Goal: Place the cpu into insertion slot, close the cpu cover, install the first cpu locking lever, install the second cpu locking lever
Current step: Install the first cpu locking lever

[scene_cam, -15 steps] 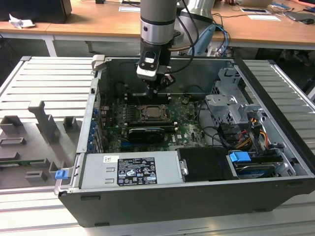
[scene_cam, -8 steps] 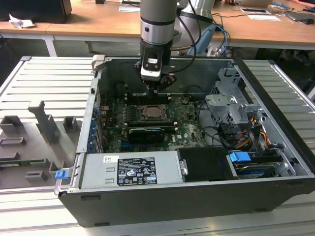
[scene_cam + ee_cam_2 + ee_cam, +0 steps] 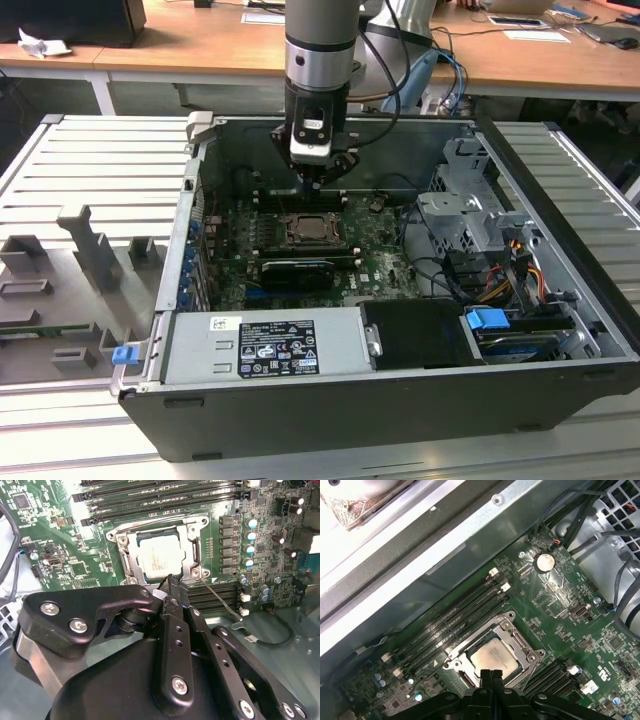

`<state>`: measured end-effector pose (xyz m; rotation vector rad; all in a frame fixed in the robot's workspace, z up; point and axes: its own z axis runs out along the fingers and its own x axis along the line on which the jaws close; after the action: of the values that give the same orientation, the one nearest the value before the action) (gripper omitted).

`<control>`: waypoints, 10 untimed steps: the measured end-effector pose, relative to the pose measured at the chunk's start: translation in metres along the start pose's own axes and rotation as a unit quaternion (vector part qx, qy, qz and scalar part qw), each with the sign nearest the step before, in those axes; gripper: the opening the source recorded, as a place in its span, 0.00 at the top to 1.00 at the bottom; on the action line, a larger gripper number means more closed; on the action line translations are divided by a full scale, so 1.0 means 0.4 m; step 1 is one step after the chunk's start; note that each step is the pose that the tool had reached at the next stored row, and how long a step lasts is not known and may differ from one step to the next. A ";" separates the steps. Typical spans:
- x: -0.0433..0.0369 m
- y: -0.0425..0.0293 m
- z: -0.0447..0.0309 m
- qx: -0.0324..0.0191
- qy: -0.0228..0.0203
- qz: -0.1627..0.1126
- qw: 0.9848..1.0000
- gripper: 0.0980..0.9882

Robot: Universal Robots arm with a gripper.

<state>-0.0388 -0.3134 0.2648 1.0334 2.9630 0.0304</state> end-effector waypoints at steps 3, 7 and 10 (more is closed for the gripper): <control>0.000 0.000 0.000 0.000 0.000 -0.007 1.000 0.99; 0.000 0.000 0.000 0.000 0.000 -0.018 1.000 0.99; 0.000 0.000 0.000 0.000 0.000 -0.025 1.000 0.99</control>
<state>-0.0388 -0.3134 0.2647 0.9596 2.9882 0.0307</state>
